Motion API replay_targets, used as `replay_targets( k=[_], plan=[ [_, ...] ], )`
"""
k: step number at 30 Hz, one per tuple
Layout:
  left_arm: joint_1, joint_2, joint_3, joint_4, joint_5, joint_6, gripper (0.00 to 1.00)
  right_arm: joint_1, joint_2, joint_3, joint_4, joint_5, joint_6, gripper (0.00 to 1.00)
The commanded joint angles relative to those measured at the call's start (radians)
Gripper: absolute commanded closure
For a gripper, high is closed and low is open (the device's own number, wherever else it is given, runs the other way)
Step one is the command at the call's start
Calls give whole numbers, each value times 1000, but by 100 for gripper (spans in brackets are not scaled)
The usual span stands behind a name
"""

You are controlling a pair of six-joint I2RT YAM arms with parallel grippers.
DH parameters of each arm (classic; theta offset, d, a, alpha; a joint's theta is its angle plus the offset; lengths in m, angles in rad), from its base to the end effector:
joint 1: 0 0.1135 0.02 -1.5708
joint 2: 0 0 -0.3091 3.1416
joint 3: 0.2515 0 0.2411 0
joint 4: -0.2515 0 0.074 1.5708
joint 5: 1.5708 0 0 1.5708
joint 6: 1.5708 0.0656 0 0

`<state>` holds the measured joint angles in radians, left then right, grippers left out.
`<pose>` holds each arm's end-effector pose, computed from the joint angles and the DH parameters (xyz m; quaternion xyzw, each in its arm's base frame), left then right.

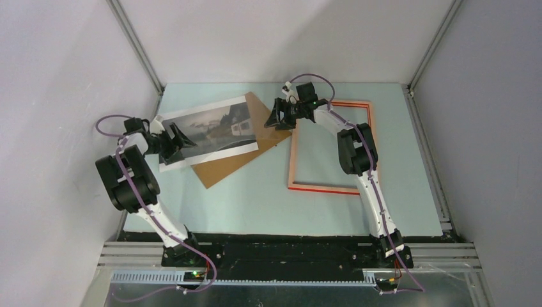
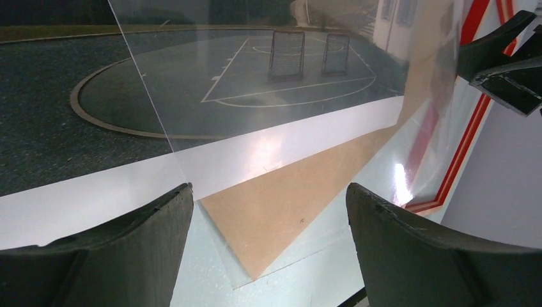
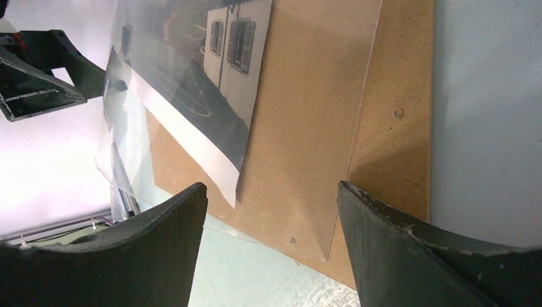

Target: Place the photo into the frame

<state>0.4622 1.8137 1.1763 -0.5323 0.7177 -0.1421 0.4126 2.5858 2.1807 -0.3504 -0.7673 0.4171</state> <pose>0.3467 0.1245 0.2092 -0.2062 0.8968 -0.3100 0.2390 0.5397 0.2860 0.1566 -0.1465 0.8517 0.4627 0.1979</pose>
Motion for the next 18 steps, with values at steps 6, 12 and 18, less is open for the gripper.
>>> replay_targets(
  k=[6, 12, 18],
  plan=[
    [47, -91, 6, 19, 102, -24, 9, 13, -22, -29, -94, 61, -70, 21],
    [50, -96, 10, 19, 122, -33, 9, 27, -27, -29, -98, 75, -94, 21],
    [51, -81, 30, 19, 146, -40, 9, 32, -25, -28, -99, 76, -95, 20]
  ],
)
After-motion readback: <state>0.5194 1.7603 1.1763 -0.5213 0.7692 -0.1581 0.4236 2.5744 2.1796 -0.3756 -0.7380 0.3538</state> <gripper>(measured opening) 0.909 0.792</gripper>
